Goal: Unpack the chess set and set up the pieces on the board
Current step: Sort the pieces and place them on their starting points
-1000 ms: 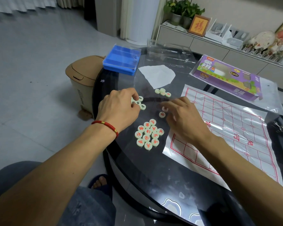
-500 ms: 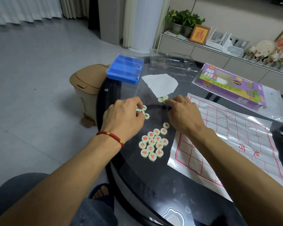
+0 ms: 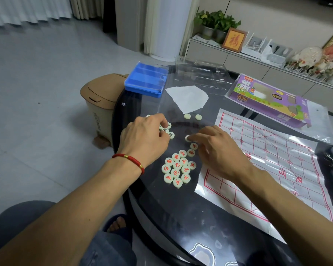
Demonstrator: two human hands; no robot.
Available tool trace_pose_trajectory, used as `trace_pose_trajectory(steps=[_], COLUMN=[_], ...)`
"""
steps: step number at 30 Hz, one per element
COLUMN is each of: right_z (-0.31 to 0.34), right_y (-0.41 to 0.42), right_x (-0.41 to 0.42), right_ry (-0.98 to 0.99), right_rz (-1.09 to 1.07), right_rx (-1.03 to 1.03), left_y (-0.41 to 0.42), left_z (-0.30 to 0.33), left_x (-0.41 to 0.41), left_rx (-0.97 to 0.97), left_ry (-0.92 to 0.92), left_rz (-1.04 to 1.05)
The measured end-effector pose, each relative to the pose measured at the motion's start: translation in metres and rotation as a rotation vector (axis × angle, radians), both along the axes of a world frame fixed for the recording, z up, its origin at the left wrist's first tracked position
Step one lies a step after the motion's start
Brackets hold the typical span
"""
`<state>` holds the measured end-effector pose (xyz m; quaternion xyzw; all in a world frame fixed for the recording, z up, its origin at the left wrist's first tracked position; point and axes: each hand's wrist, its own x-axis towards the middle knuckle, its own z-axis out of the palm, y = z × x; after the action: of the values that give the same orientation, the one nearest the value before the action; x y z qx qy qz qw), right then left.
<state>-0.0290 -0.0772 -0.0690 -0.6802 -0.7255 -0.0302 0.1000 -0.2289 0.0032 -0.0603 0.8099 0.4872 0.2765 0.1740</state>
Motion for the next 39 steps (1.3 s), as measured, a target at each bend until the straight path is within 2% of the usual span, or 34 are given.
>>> trace_pose_trajectory(steps=[11,15,18,26,27,30,32,36,39], right_z=[0.001,-0.003,-0.010,-0.009,-0.007,0.000,0.006,0.009,0.003], right_y=[-0.015,0.024,0.057,0.068,0.063,0.045,0.036,0.030,0.034], right_x=[-0.004,0.019,0.034,0.032,0.031,0.028,0.026,0.024,0.021], right_ry=[0.107,0.144,0.173,0.233,0.298,0.746,0.938,0.938,0.799], right_rz=[0.097,-0.095,-0.277,-0.269,-0.286,-0.387,-0.411,-0.405,-0.425], right_rx=[-0.035,0.130,0.130,0.066,0.064,0.045,-0.001,-0.065,-0.082], left_y=[-0.001,-0.001,0.000,0.005,0.005,0.004,0.005,0.003,0.002], left_z=[-0.003,-0.002,-0.001,0.000,0.000,0.001,0.001,0.000,-0.003], left_x=[0.000,0.000,0.000,-0.004,-0.004,-0.003,-0.002,0.000,0.000], left_rx=[-0.008,0.000,-0.009,-0.030,-0.028,-0.013,-0.019,-0.018,-0.006], left_ry=[0.016,0.001,0.002,-0.013,-0.015,-0.018,-0.011,0.012,0.049], left_rz=[-0.022,-0.019,-0.011,0.011,0.007,0.002,0.005,0.006,0.021])
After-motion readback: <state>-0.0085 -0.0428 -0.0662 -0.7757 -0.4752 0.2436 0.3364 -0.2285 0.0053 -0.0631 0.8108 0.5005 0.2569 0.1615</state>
